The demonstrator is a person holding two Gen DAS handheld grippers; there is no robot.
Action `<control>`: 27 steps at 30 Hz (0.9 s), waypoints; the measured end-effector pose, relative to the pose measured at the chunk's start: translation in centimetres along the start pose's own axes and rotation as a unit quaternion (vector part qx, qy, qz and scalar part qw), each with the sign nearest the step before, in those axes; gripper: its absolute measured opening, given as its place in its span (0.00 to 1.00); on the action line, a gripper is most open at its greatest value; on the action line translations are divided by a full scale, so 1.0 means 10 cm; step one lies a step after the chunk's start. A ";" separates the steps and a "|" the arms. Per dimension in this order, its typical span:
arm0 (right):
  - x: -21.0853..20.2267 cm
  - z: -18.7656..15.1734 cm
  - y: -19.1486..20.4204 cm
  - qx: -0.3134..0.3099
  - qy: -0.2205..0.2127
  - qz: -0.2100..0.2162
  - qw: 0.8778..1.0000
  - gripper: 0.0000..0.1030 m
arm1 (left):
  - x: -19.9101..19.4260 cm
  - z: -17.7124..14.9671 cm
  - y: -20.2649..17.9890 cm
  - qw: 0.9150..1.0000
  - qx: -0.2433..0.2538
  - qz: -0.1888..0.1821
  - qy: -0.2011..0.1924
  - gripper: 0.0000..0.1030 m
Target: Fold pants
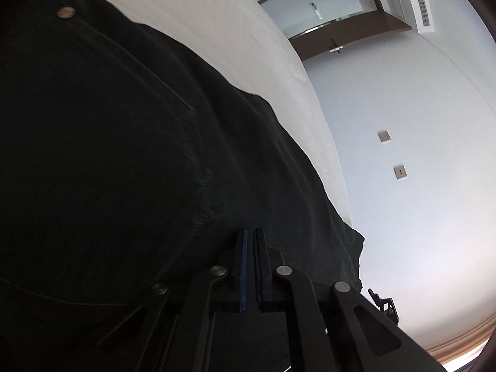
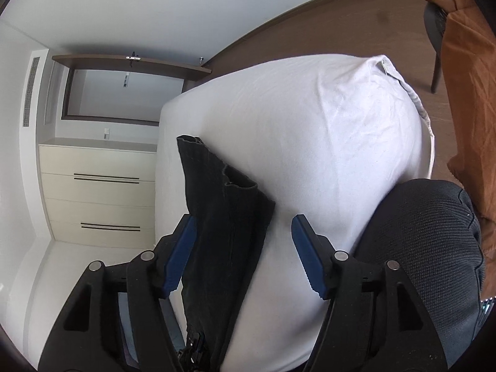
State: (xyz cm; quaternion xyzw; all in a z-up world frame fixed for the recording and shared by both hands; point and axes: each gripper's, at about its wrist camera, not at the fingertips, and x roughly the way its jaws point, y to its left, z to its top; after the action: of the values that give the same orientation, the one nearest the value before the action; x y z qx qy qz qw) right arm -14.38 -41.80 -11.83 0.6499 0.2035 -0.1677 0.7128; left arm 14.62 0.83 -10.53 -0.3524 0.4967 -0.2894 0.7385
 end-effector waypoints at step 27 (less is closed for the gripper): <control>0.64 -0.02 0.06 0.036 -0.007 0.049 0.998 0.09 | 0.78 -0.39 -0.45 0.997 0.025 -0.018 0.078 0.04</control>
State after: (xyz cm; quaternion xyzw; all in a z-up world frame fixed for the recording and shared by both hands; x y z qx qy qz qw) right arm -8.59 -41.37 -14.57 0.6829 0.1608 -0.1443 0.6979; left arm 13.29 -8.71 -12.04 -0.3191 0.5388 -0.3411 0.7011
